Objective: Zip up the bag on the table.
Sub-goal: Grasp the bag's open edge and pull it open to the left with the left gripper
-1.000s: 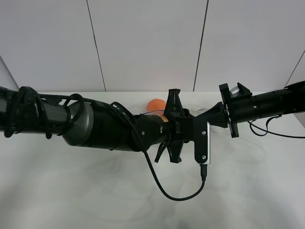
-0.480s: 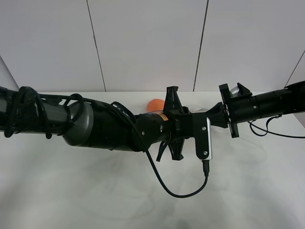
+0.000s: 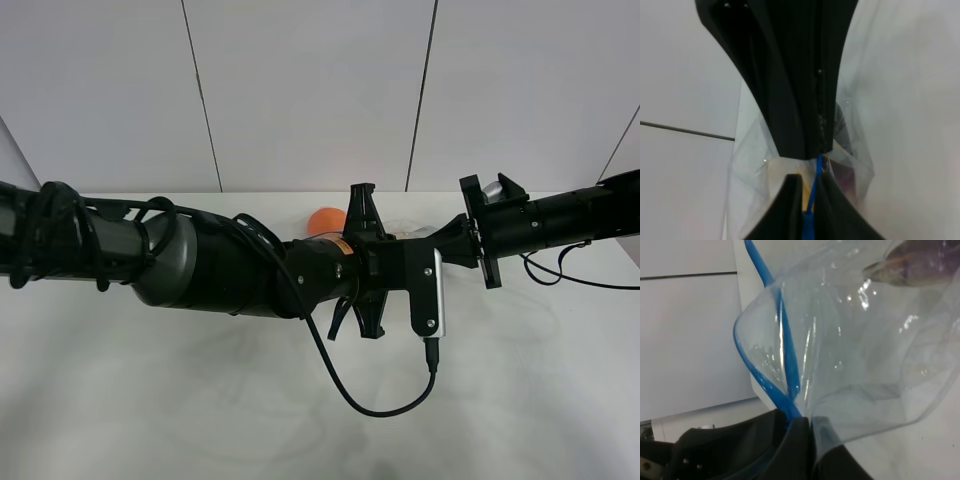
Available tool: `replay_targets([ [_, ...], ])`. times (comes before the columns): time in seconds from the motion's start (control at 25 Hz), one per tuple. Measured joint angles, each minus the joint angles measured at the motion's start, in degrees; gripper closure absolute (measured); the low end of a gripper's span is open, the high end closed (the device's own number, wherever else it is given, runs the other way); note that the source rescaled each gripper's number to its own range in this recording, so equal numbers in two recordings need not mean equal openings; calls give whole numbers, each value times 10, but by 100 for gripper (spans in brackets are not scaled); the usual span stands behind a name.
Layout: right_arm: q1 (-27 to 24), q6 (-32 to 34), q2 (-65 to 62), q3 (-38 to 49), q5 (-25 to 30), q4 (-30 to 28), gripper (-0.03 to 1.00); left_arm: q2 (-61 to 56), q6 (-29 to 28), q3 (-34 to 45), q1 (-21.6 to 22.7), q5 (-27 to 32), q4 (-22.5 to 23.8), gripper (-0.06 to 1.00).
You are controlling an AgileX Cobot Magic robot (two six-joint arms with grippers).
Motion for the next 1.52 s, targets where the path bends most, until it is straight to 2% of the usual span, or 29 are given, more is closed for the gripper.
replay_targets([
  [0.4,0,1,0,-1,-1,12,96,0,5,1,10,-22,3,94],
  [0.64,0,1,0,-2,-4,13,96,0,6,20,43,-38,20,94],
  [1.08,0,2,0,-2,-4,11,96,0,8,68,94,-103,39,94],
  [1.52,1,2,0,-2,-4,11,96,0,8,89,161,-114,69,94],
])
